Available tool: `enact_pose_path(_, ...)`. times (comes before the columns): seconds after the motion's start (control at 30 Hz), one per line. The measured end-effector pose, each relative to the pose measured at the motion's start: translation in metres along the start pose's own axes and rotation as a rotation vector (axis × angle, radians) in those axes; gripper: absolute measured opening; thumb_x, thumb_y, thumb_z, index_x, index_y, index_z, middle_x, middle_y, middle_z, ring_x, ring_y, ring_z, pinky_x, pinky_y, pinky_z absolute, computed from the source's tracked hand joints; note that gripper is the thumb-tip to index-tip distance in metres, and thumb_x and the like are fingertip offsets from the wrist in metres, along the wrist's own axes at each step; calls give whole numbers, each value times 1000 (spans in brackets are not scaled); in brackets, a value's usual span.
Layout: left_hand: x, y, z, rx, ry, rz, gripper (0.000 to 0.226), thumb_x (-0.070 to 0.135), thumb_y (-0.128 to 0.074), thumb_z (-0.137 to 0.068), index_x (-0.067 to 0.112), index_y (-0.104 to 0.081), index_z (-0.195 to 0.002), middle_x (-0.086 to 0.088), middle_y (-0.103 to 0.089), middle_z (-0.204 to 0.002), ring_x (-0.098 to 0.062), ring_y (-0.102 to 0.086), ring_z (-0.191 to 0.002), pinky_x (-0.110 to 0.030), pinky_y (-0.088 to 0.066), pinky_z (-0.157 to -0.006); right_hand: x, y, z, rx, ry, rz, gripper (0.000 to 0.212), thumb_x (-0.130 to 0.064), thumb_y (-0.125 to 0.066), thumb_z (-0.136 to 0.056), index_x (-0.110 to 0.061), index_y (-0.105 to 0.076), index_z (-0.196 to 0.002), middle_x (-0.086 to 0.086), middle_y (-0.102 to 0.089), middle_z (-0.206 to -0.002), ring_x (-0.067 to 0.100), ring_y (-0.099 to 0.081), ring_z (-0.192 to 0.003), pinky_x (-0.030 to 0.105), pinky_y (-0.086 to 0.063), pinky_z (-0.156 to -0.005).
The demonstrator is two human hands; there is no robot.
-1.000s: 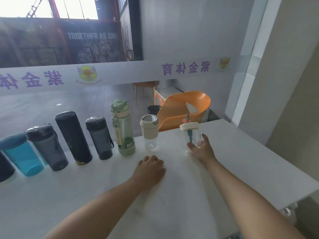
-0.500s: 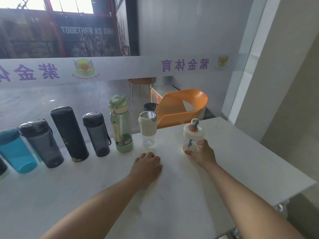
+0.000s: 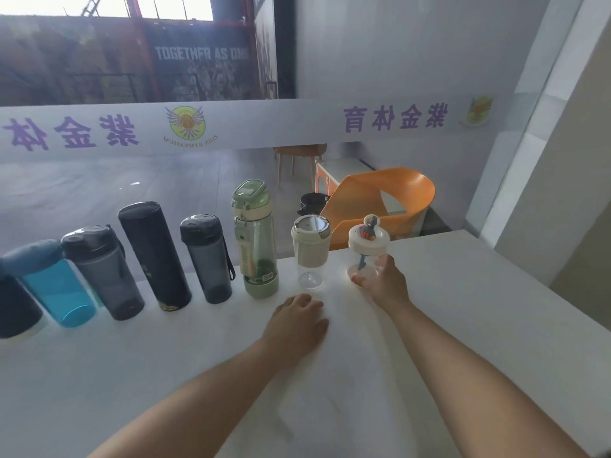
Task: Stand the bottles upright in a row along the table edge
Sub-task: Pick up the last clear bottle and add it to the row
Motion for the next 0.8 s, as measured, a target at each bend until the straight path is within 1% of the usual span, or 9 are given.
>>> enact_pose_path(0.1, -6, 0, -6, 61, 143, 204, 30, 39, -54, -98, 15, -64, -112, -4, -57, -125, -26, -53, -119, -30, -42, -97, -5, -9, -6, 2, 21, 3, 80, -50, -80, -75, -17, -42, -137, 4, -55, -141, 28, -56, -126, 40, -47, -100)
enact_pose_path(0.17, -11, 4, -11, 156, 265, 378, 25, 33, -61, -97, 12, -62, -109, -4, -56, -119, -25, -56, -113, -23, -38, -89, -8, -12, -8, -8, 29, -5, 79, -47, -81, -77, -17, -41, -138, 5, -56, -140, 28, -57, -125, 39, -47, -100)
enact_pose_path(0.2, -11, 6, -13, 193, 313, 441, 29, 31, -63, -96, 11, -60, -116, -5, -54, -123, -25, -55, -116, -21, -36, -90, -9, -13, -8, -10, 29, -14, 78, -46, -81, -77, -17, -41, -138, 5, -56, -139, 28, -58, -124, 39, -47, -99)
enact_pose_path(0.27, -9, 10, -19, 242, 389, 539, 50, 27, -66, -95, 8, -48, -137, -10, -48, -140, -26, -49, -128, -21, -33, -97, -10, -13, -8, -22, 26, -30, 80, -46, -81, -76, -17, -39, -138, 6, -56, -138, 29, -58, -123, 38, -47, -98)
enact_pose_path(0.33, -5, 12, -25, 260, 436, 587, 66, 26, -67, -95, 4, -35, -149, -13, -41, -150, -26, -42, -138, -24, -32, -105, -10, -13, -7, -30, 27, -40, 85, -47, -82, -75, -17, -37, -141, 6, -54, -141, 30, -56, -126, 39, -47, -101)
enact_pose_path(0.4, -3, 10, -33, 273, 471, 608, 71, 27, -69, -94, 3, -33, -150, -13, -42, -152, -27, -41, -139, -29, -33, -111, -10, -12, -7, -31, 31, -42, 88, -47, -82, -76, -16, -36, -144, 6, -51, -144, 29, -54, -129, 39, -45, -104)
enact_pose_path(0.53, -3, 6, -49, 313, 509, 654, 73, 28, -71, -92, 5, -35, -152, -13, -46, -150, -28, -44, -138, -35, -35, -113, -8, -11, -7, -36, 37, -32, 86, -48, -78, -80, -15, -34, -146, 7, -50, -147, 30, -52, -131, 39, -43, -106)
enact_pose_path(0.67, -8, 7, -61, 335, 494, 642, 61, 27, -71, -92, 8, -45, -144, -13, -54, -141, -29, -51, -129, -38, -41, -109, -8, -10, -7, -37, 54, -30, 82, -44, -77, -82, -14, -36, -146, 9, -52, -145, 30, -54, -129, 38, -44, -105)
enact_pose_path(0.8, -10, 3, -65, 348, 476, 646, 63, 28, -72, -92, 10, -45, -146, -11, -55, -142, -27, -51, -131, -38, -42, -110, -9, -13, -12, -40, 56, -22, 83, -47, -78, -80, -15, -36, -145, 7, -53, -145, 29, -55, -128, 39, -45, -105)
Point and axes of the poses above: each hand's wrist, its own z-axis away from the middle knuckle, its own y-axis out of the back of the hand, x = y × z, the point moved 4 cm from there along -z, towards the middle knuckle
